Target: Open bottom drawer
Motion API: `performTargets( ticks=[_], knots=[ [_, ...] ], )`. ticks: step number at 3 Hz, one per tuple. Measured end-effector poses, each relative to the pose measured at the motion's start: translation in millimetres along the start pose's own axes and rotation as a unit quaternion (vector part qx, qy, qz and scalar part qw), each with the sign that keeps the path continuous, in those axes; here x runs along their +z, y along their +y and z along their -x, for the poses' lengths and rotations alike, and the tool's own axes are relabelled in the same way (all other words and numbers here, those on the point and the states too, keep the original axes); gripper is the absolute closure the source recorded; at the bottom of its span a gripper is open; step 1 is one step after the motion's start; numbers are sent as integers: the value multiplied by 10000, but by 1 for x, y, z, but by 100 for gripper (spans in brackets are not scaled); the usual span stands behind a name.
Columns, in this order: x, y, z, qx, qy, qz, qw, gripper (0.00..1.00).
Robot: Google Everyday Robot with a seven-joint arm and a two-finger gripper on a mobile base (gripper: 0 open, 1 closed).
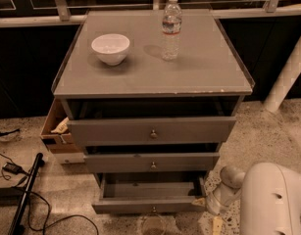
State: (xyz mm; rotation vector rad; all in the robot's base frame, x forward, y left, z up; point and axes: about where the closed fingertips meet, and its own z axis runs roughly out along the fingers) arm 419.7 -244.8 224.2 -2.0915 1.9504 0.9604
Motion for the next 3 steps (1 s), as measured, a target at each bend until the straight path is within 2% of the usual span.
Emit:
performTargets(
  ticks=[1,2,3],
  knots=[
    [-6,27,2,-101,-4,707,9974,0],
    [-6,36,4,-100,-48,887,9960,0],
    [-6,36,4,-100,-48,887,9960,0]
  ],
)
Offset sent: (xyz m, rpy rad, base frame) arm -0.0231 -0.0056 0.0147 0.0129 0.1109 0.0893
